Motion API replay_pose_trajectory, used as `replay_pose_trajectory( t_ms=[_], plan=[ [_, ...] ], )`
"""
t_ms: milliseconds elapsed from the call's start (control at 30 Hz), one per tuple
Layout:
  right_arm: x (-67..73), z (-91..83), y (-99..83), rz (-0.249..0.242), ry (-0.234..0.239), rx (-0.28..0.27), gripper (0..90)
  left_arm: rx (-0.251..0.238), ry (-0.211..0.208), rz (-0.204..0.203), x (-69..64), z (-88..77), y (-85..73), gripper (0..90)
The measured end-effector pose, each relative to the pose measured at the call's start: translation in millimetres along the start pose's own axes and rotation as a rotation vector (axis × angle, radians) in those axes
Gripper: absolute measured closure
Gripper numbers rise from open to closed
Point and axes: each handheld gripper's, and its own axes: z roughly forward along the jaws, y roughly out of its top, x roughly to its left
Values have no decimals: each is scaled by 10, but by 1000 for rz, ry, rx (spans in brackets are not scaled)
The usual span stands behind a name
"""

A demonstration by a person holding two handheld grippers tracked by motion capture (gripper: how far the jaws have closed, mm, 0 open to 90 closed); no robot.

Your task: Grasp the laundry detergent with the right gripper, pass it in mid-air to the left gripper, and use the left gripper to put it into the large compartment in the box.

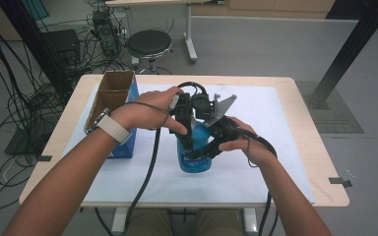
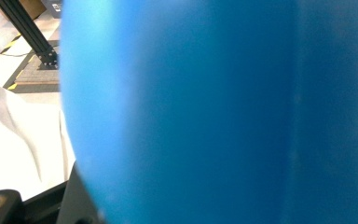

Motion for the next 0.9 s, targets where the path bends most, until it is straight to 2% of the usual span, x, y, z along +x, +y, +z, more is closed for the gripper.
replay_pose_trajectory(
  t_ms=[900],
  plan=[
    [-1,-3,4,-2,-7,-1,425,-5,-8,-6,9,-9,-18,378]
  ],
)
